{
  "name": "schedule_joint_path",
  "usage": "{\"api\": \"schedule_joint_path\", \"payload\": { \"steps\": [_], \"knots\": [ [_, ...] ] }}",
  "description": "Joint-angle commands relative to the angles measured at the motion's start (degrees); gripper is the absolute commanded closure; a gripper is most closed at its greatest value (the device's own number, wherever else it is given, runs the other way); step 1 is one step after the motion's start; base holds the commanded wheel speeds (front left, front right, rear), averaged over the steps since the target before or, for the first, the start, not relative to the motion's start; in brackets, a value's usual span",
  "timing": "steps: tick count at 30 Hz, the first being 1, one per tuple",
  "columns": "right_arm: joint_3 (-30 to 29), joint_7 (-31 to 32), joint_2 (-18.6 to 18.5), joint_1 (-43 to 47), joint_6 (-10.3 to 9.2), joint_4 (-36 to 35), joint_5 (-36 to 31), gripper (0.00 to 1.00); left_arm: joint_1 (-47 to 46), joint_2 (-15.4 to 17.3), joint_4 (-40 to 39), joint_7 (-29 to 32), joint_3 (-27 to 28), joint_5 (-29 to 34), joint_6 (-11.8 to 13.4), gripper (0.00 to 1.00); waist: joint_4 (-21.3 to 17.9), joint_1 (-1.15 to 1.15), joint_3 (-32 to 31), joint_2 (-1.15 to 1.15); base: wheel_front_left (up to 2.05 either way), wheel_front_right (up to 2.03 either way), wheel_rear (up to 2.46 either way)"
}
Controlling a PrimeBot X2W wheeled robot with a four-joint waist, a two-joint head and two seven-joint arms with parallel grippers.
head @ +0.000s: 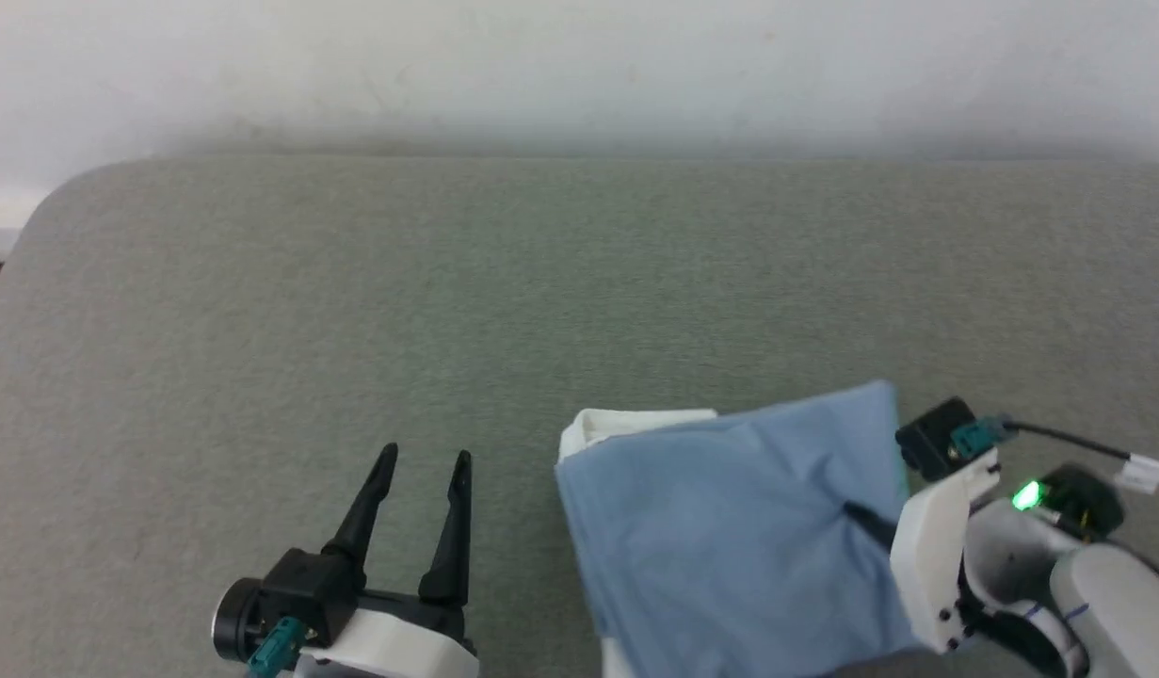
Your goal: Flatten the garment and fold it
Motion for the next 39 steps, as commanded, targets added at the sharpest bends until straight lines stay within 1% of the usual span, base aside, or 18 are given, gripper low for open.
{"api": "schedule_joint_path", "payload": {
  "steps": [1,3,6,10,12,16,19,22,25,28,32,33,35,39],
  "knots": [
    [1.1,0.6,-2.4,-3.0,-0.14,-1.1,-3.6,1.0,-1.3,-0.1,0.0,-0.3,-0.7,-0.5,0.3,0.0,-6.7,0.0,-0.1,0.0,0.0,0.0,0.0],
    [2.5,1.6,-5.1,-5.7,-0.14,-2.4,-7.5,1.0,-1.9,-0.1,-0.1,-0.3,-1.6,-0.9,0.6,0.0,-9.9,0.0,0.7,0.0,0.0,0.0,0.0],
    [3.6,2.9,-8.8,-9.5,-0.14,-3.9,-11.6,1.0,-3.2,-0.1,-0.3,-0.3,-2.9,-1.0,0.8,0.0,-14.3,0.0,2.8,0.0,0.0,0.0,0.0],
    [4.7,3.4,-13.3,-13.8,-0.14,-4.6,-14.6,1.0,-5.5,-0.1,-0.4,-0.3,-3.5,-0.3,0.5,0.0,-19.4,0.0,6.3,0.0,0.0,0.0,0.0],
    [4.5,3.1,-15.1,-15.6,-0.14,-4.1,-15.2,1.0,-6.8,-0.1,-0.6,-0.3,-3.5,0.3,0.2,0.0,-21.2,0.0,8.3,0.0,0.0,0.0,0.0],
    [2.6,0.2,-18.9,-17.9,-0.14,-1.1,-17.1,1.0,-9.6,-0.1,-1.3,-0.3,-3.7,1.1,-0.8,0.0,-22.9,0.0,12.6,0.0,0.0,0.0,0.0],
    [0.6,-2.9,-20.9,-18.3,-0.14,2.4,-18.2,1.0,-11.6,-0.1,-1.8,-0.3,-4.1,2.1,-1.4,0.0,-23.0,0.0,15.4,0.0,0.0,0.0,0.0],
    [-2.2,-6.0,-22.5,-18.2,-0.14,6.3,-19.4,1.0,-13.3,-0.1,-2.4,-0.3,-4.7,2.8,-1.8,0.0,-22.3,0.0,17.9,0.0,0.0,0.0,0.0],
    [-5.2,-9.1,-23.5,-18.2,-0.14,10.4,-20.6,1.0,-14.9,0.0,-3.1,-0.3,-5.4,3.2,-2.1,0.0,-21.2,0.0,20.2,0.0,0.0,0.0,0.0],
    [-9.5,-12.6,-24.0,-18.2,-0.14,14.7,-21.7,1.0,-16.3,0.3,-3.8,-0.3,-6.4,3.5,-2.3,0.0,-19.7,0.0,22.8,0.0,0.0,0.0,0.0],
    [-14.6,-16.8,-24.0,-18.3,-0.14,20.0,-23.5,1.0,-17.8,0.7,-4.7,-0.3,-7.0,3.7,-2.4,0.0,-18.1,0.0,25.5,0.0,0.0,0.0,0.0],
    [-14.6,-16.8,-24.0,-18.3,-0.14,20.0,-23.5,1.0,-17.8,0.7,-4.7,-0.3,-7.0,3.7,-2.4,0.0,-18.1,0.0,25.5,0.0,0.0,0.0,0.0],
    [-16.7,-18.7,-23.8,-18.4,-0.14,21.9,-24.8,1.0,-18.2,0.8,-5.1,-0.3,-7.2,3.7,-2.4,0.0,-17.3,0.0,26.4,0.0,0.0,0.0,0.0],
    [-20.5,-20.3,-21.7,-18.6,-0.14,24.6,-26.1,1.0,-18.7,0.9,-5.1,-0.3,-7.4,3.7,-2.4,0.0,-16.3,0.0,27.5,0.0,0.0,0.0,0.0]
  ]
}}
